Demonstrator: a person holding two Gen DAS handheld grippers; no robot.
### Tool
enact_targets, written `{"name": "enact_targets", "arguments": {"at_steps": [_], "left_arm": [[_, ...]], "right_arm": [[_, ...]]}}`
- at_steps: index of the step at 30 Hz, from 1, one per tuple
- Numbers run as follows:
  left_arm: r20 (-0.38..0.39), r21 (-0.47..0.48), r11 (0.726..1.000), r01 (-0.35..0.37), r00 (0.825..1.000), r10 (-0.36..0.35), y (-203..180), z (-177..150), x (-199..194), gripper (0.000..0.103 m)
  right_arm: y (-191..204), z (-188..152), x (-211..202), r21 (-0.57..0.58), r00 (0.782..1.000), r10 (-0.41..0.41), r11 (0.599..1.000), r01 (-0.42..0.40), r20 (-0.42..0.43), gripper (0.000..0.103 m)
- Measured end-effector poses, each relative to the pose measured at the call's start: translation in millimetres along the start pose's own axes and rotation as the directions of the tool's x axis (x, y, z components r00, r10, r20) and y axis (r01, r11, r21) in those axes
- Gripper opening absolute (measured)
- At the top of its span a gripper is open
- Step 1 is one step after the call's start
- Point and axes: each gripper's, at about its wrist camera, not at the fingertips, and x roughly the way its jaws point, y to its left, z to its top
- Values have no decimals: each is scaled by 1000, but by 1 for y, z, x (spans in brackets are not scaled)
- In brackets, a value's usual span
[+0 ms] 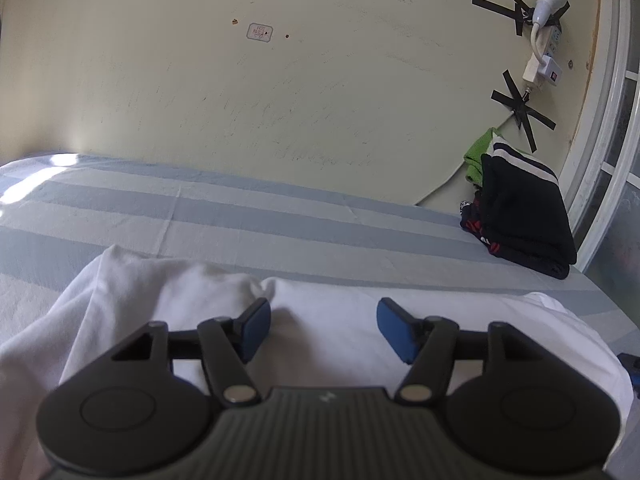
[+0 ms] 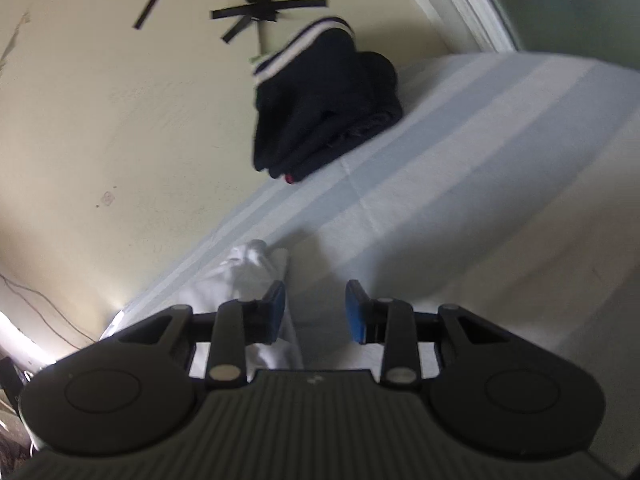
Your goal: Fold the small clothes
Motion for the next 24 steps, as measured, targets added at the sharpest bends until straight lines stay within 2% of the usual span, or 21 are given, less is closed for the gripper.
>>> {"name": "enact_targets", "arguments": {"at_steps": [2,3,4,15,17,19,22,24], "left_arm": [[-1,4,1000,-3,1000,3,-1,0,0,61],[-2,5,1000,-4,1000,4,-1,0,0,61],[-2,6,1000,-5,1000,5,-1,0,0,61],[24,31,999,-34,999,34,-6,-3,-7,64],[42,48,998,-46,998,44,-10,-5,-11,68],[48,64,996,-54,998,51,-13,-5,-11,71],[44,66,996,-54,998,51,-13,-5,-11,71],[44,59,997,-45,998,43,-11,-5,-11,71]], "right_arm": [[-16,-2,-2,74,998,52,996,-53,21,22],[-20,-1,-3,84,999,47,995,-49,18,15],[-20,-2,-3,85,999,43,995,-44,15,13],[-21,-2,-12,139,998,60,988,-62,15,15],[-22,-1,-13,158,997,68,985,-71,25,19],[-17,-1,-14,136,995,89,986,-94,45,33],[-3,2,-10,88,990,131,987,-136,54,37],[5,5,-2,84,989,144,986,-145,23,42]]}}
